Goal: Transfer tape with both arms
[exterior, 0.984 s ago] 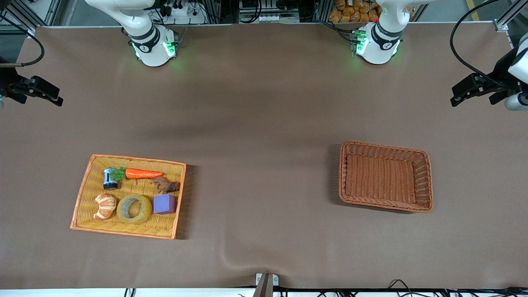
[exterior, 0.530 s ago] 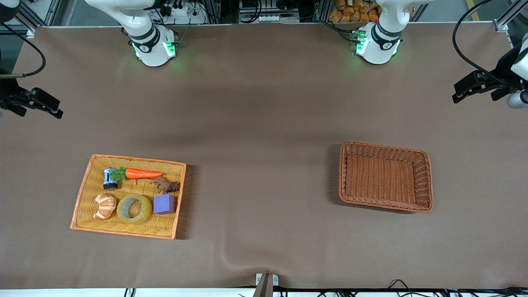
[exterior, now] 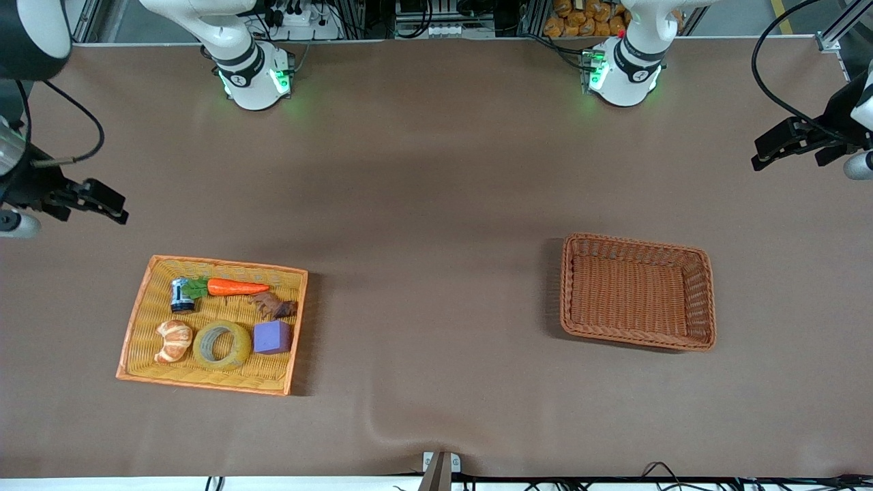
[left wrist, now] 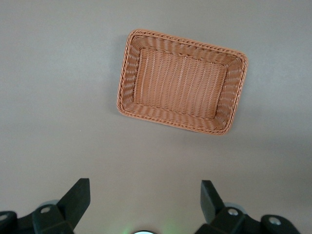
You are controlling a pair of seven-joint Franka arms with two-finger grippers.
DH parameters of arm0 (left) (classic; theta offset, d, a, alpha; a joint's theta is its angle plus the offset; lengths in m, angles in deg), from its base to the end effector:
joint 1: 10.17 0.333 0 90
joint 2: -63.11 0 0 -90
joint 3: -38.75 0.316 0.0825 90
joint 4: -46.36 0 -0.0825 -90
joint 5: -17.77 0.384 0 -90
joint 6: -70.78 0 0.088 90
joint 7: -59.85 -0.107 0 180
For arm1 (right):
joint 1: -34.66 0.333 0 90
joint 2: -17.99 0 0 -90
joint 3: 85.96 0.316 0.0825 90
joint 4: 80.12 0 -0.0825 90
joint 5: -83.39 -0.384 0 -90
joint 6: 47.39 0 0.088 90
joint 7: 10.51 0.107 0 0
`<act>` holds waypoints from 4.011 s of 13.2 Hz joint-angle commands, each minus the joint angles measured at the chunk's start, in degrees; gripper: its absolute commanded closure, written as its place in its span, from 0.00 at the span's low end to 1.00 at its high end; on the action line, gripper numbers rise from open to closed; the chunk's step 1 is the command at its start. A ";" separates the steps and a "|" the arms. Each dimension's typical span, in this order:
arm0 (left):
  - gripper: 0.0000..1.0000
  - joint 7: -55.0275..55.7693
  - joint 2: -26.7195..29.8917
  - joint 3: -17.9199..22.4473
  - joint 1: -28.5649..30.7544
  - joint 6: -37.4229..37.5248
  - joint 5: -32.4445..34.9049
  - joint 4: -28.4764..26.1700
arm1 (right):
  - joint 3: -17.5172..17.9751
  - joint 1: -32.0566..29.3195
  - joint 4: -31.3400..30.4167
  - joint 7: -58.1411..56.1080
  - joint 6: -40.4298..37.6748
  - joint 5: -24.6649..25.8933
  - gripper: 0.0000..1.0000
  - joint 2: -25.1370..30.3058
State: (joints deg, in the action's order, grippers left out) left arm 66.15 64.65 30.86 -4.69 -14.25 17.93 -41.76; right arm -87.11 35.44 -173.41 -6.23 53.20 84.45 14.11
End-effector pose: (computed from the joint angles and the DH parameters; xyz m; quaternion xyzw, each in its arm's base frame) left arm 0.5370 -0.0234 0.6469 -0.9993 -0.0341 0.0134 0.0043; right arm 0.5892 -0.0051 0.5751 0.9987 -0.0391 0.0302 0.0088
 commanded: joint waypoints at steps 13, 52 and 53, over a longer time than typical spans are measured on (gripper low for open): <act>0.00 -0.50 -0.31 -0.02 0.23 0.83 -1.48 0.14 | -0.26 -3.16 14.81 23.73 11.12 -5.37 0.00 -34.25; 0.00 -0.50 -1.45 -0.55 -0.47 2.59 -1.57 -1.27 | 4.93 5.63 28.08 21.97 -6.02 -6.91 1.00 -31.28; 0.00 -0.50 -1.80 -0.63 -0.47 2.50 -1.65 -1.09 | 5.28 6.76 27.99 24.44 -6.02 -9.74 1.00 -31.36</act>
State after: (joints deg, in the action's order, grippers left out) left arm 66.15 63.09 30.15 -5.15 -11.72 17.77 -43.20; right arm -82.59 41.71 -146.29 14.52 48.15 79.30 -17.15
